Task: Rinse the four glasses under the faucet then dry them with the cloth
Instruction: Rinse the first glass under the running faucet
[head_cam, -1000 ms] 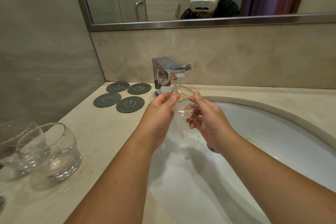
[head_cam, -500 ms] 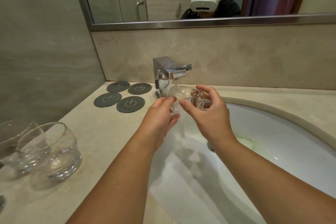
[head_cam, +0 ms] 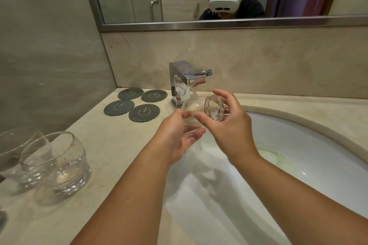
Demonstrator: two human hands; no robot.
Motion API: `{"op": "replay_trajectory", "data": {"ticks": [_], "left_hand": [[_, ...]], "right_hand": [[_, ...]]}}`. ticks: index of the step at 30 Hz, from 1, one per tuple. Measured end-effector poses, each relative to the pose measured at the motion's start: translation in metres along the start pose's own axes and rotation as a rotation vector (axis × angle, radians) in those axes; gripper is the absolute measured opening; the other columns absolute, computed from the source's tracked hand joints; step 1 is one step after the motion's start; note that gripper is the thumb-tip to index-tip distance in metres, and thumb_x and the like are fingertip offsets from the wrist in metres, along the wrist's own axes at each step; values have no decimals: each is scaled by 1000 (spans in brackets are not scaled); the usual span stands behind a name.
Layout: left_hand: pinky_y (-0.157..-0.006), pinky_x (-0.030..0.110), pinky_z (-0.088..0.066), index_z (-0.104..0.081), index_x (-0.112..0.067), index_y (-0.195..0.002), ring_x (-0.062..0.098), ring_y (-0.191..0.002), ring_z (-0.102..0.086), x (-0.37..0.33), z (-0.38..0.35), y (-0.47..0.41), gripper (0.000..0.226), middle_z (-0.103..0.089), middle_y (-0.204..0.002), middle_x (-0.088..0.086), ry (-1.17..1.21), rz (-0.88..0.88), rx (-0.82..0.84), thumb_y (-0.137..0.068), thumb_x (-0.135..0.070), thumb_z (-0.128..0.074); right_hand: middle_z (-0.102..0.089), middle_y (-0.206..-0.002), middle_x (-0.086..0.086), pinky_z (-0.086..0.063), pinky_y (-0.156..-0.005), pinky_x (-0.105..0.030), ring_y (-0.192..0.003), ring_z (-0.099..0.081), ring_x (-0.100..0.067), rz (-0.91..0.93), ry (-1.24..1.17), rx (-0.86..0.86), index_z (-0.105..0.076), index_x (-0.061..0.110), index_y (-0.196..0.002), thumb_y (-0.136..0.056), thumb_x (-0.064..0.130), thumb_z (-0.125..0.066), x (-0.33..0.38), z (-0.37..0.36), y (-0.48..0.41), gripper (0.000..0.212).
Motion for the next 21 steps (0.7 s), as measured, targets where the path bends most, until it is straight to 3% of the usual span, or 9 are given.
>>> {"op": "replay_trajectory", "data": {"ticks": [2, 6, 10, 12, 14, 16, 19, 21], "left_hand": [[-71, 31, -65, -65, -3, -121, 33, -87, -70, -3, 1, -1, 22, -68, -104, 21, 8, -28, -11, -109, -16, -51], [-98, 35, -61, -65, -9, -132, 21, -93, -74, -11, 2, -5, 25, -77, -113, 9, -15, -169, 8, -108, -16, -60], [-86, 30, -61, -59, -15, -138, 18, -99, -73, -16, -4, -1, 39, -74, -125, 8, -96, -257, 54, -101, -16, -72], [-94, 35, -61, -56, -18, -138, 17, -108, -71, -15, -5, 0, 50, -70, -132, 8, -195, -316, 69, -95, -17, -80], [-107, 43, -57, -53, -24, -143, 11, -119, -68, -14, -6, -1, 70, -68, -134, -2, -377, -400, 76, -84, -31, -89], [-112, 42, -53, -45, -26, -154, 5, -126, -62, -12, -7, 0, 92, -62, -139, -11, -551, -453, 76, -76, -48, -90], [-113, 43, -51, -36, -30, -159, 6, -131, -57, -11, -5, 1, 109, -57, -141, -13, -648, -472, 46, -70, -65, -89], [-109, 46, -54, -37, -31, -157, 8, -130, -61, -10, -4, 0, 121, -61, -140, -13, -635, -453, 28, -56, -75, -87]], "right_hand": [[-68, -116, 25, -56, -98, -32, -109, -68, -5, -36, 16, 20, -61, 36, -137, -76, 40, -95, -5, 0, 0, 70], [-67, -111, 24, -58, -97, -37, -102, -70, -9, -159, 30, 121, -56, 38, -144, -77, 41, -94, -19, -5, 0, 77], [-72, -119, 12, -59, -97, -38, -101, -72, -13, -174, 30, 172, -55, 34, -148, -75, 34, -96, -26, -11, -1, 84], [-70, -123, 11, -57, -99, -35, -107, -70, -14, -180, 41, 192, -50, 33, -152, -73, 33, -97, -27, -11, -1, 92], [-66, -129, 10, -54, -104, -34, -114, -66, -14, -186, 68, 216, -46, 32, -156, -74, 27, -97, -27, -12, -1, 97], [-64, -134, 11, -52, -109, -36, -122, -63, -13, -187, 64, 224, -46, 32, -157, -74, 18, -97, -28, -12, -1, 98], [-62, -137, 11, -51, -111, -37, -128, -60, -12, -155, 79, 221, -46, 33, -157, -74, 10, -95, -28, -12, -2, 99], [-61, -141, 11, -52, -109, -33, -130, -60, -11, -117, 89, 231, -45, 32, -157, -75, 6, -93, -27, -13, -2, 99]]}}
Point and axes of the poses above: each hand's wrist, its own y-axis away from the middle knuckle, its own z-axis out of the back of the hand, x = y × z, the point moved 5 cm from there along -y, towards the middle knuckle
